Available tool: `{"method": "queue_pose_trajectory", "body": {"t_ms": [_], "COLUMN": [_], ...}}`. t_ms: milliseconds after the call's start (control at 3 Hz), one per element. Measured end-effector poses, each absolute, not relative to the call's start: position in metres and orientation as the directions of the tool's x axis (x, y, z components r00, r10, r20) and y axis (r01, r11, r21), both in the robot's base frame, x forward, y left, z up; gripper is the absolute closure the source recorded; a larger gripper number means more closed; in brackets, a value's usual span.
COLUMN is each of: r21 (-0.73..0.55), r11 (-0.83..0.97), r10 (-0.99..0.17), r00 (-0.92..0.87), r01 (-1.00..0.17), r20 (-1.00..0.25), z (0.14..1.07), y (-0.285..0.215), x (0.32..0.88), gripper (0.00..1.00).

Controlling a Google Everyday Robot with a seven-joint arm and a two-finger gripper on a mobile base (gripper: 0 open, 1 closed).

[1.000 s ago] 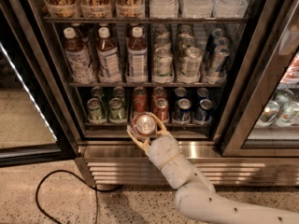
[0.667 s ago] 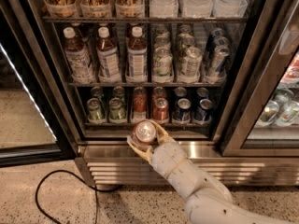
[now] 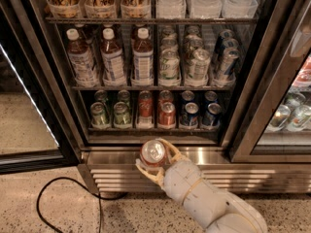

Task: Pick coke can from bottom shelf of fridge

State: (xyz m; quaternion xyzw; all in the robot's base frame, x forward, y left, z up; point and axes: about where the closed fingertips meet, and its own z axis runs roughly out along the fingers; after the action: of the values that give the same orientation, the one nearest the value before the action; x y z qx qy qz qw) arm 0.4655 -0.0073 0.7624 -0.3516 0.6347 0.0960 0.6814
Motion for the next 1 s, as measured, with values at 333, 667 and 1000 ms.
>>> {"method": "queue_pose_trajectory", "body": {"t_ms": [333,667,1000], "r21": [-0.38,-0.388,-0.372], "r11": [0.759,0.802,0.851], "r10": [-0.332,-0.322,-0.294], "r00": [0.188,0.22,0.25], "r01": [-0.528,-0.453,-0.371], "r20": [-0.924,-0.921,-0.922], "z": [0.776,0.798,0.822], "y": [-0.024,-0.048,-0.078], "x": [0.45,0.44,0.435], "gripper": [1.0,1.0,1.0]}}
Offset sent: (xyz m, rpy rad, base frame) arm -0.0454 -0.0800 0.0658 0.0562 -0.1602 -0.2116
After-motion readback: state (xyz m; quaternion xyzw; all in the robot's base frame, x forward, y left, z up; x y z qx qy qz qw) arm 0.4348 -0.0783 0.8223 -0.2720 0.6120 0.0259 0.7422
